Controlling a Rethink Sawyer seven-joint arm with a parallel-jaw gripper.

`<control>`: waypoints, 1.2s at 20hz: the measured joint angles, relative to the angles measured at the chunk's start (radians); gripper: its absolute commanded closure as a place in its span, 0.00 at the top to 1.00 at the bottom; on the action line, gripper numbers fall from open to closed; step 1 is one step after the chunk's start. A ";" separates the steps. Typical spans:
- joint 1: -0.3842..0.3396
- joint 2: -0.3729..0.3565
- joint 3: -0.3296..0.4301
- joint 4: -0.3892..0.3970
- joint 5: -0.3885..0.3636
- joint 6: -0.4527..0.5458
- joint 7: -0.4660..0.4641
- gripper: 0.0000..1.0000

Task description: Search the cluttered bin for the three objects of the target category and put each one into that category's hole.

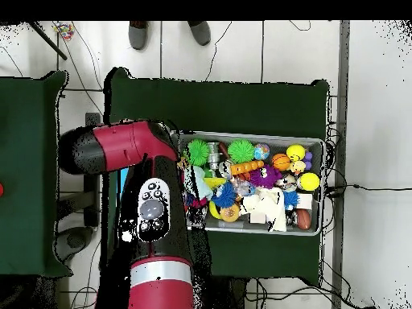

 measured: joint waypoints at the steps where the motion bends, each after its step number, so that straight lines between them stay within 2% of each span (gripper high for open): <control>1: -0.010 -0.007 0.011 0.027 0.000 -0.015 0.000 1.00; 3: -0.032 -0.025 0.032 0.083 -0.002 -0.047 0.000 1.00; 11: -0.077 -0.084 0.049 0.204 -0.026 -0.116 0.000 1.00; 17: -0.096 -0.128 0.048 0.265 -0.035 -0.121 0.000 1.00; 24: -0.092 -0.148 0.046 0.279 -0.057 -0.121 0.000 1.00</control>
